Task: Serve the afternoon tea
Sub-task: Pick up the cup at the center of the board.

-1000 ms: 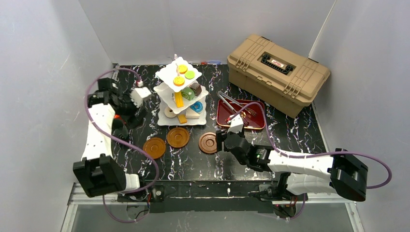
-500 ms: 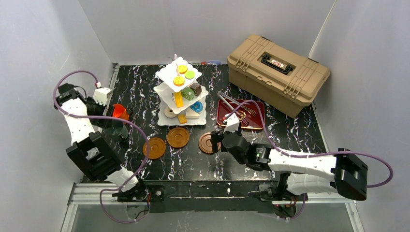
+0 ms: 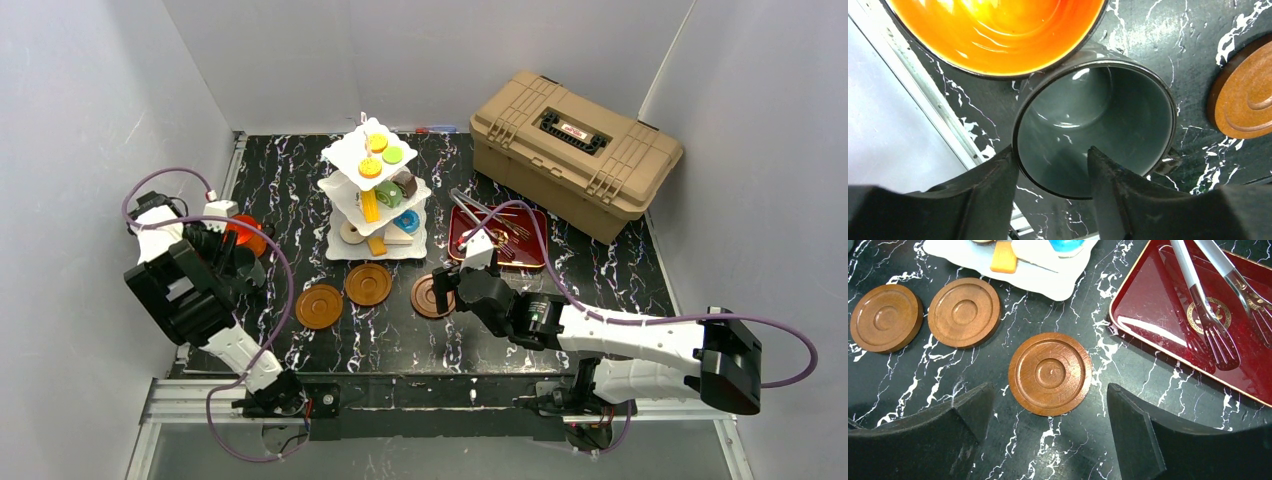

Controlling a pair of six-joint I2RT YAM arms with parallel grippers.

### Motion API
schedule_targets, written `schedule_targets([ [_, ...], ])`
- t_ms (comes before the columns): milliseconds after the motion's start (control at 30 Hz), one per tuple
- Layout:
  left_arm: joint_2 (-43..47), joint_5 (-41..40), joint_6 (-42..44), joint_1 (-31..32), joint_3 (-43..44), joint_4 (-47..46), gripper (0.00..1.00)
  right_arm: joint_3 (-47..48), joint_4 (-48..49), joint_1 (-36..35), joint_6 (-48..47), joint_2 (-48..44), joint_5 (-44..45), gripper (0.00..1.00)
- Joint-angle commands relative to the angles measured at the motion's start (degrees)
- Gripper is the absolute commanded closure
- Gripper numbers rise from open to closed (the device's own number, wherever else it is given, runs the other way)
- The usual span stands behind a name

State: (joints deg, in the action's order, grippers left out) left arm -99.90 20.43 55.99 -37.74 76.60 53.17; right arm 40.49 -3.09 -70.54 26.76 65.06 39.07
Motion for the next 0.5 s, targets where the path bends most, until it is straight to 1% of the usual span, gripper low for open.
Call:
schedule_targets([
  [0,-0.74,3.28,-1.68,-0.28,1.14,-0.84,0.57,2.34,0.54,-0.45,0.03,-0.72,1.37,0.11],
  [67,-1.00,3.67,-2.01,-0.33,0.84,-0.81,0.70,2.02,0.82,-0.63,0.04,-0.72,1.43,0.11],
  [100,-0.84,3.85,-2.09,-0.35,0.37,-0.85,0.79,1.66,1.17,-0.73,0.04,-0.72,1.40,0.11],
  [133,-0.34,4.16,-2.17,-0.29,-0.31,-0.75,0.90,1.31,1.71,-0.74,-0.01,-0.72,1.18,0.11],
  [167,0.38,4.80,-2.12,-0.24,-1.14,-0.45,0.97,1.00,2.34,-0.81,-0.18,-0.68,0.89,0.12],
  [200,1.36,5.82,-1.77,-0.26,-1.93,0.25,1.00,0.73,3.33,-0.82,-0.58,-0.65,0.20,0.12],
  [333,7.46,9.38,0.71,1.30,-4.71,5.47,1.00,-0.78,10.70,-1.16,-3.96,-0.82,-5.41,0.14],
  [467,15.61,12.05,0.23,5.65,-5.36,10.26,1.00,-0.08,15.49,-1.26,-6.99,1.27,-10.40,0.14],
])
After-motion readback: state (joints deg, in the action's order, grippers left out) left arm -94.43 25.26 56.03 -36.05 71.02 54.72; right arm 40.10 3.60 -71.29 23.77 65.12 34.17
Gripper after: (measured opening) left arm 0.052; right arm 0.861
